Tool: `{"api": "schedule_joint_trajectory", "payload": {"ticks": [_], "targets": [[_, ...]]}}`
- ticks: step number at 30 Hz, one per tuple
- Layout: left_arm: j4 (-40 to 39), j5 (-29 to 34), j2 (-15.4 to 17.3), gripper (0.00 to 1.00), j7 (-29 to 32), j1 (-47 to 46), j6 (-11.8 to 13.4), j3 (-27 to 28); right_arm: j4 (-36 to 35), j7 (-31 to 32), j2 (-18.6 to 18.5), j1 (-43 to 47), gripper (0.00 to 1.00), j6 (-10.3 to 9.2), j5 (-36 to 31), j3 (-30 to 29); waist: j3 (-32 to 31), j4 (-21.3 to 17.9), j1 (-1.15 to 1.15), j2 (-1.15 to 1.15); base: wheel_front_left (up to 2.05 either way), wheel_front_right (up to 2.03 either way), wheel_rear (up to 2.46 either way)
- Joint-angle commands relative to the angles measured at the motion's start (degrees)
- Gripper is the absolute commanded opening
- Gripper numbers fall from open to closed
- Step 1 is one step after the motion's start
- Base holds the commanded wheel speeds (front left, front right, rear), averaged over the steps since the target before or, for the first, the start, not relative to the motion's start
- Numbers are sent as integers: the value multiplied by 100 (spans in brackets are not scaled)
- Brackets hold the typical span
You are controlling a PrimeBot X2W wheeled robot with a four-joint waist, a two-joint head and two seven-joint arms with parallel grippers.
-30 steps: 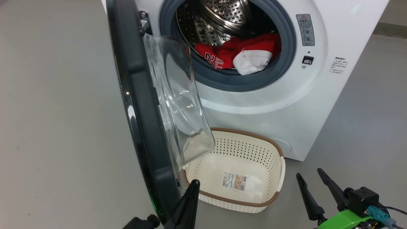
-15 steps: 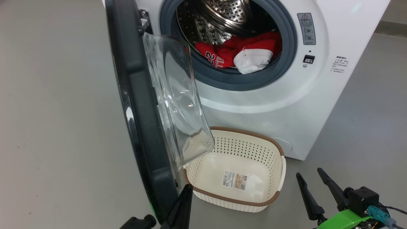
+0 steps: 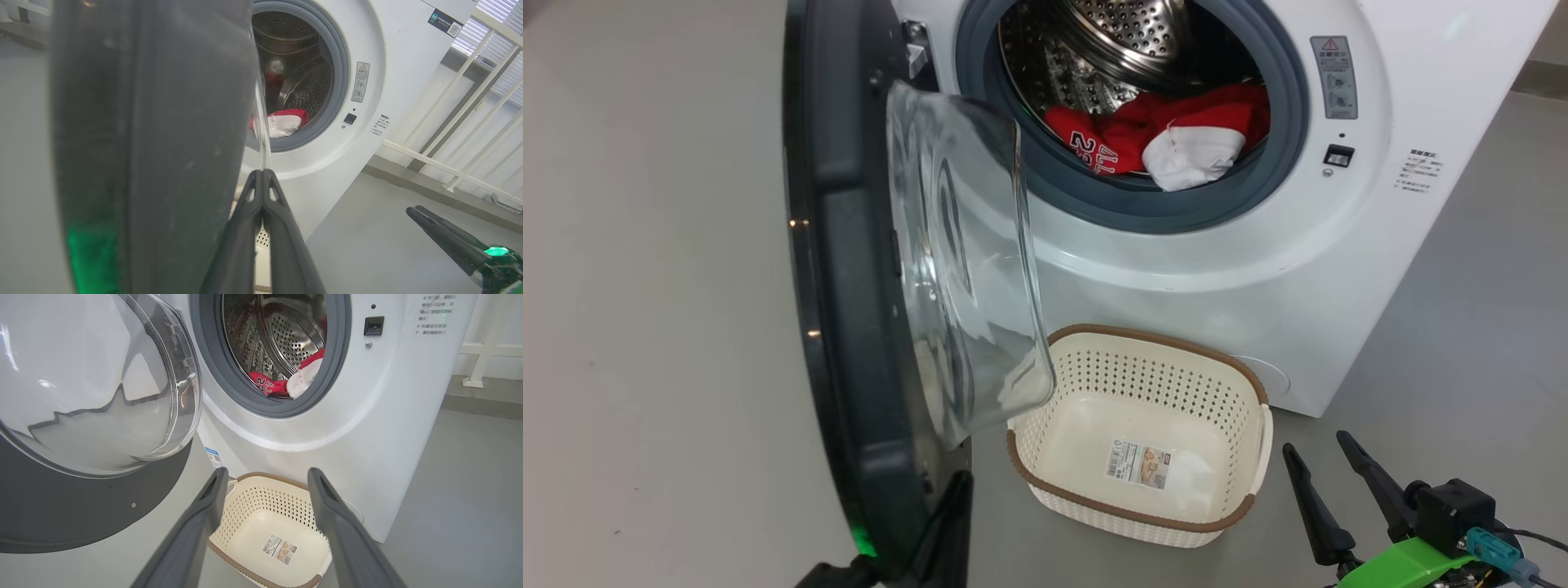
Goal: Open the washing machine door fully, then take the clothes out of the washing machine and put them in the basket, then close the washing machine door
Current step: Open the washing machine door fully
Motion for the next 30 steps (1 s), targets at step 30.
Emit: {"api": "schedule_joint_trajectory", "payload": {"ticks": [30], "targets": [[-137,474,328,0,-35,-208,48,2767,-135,-54,-129,-303,100,35,-125,210,281,194,0,0,0,0,0]]}}
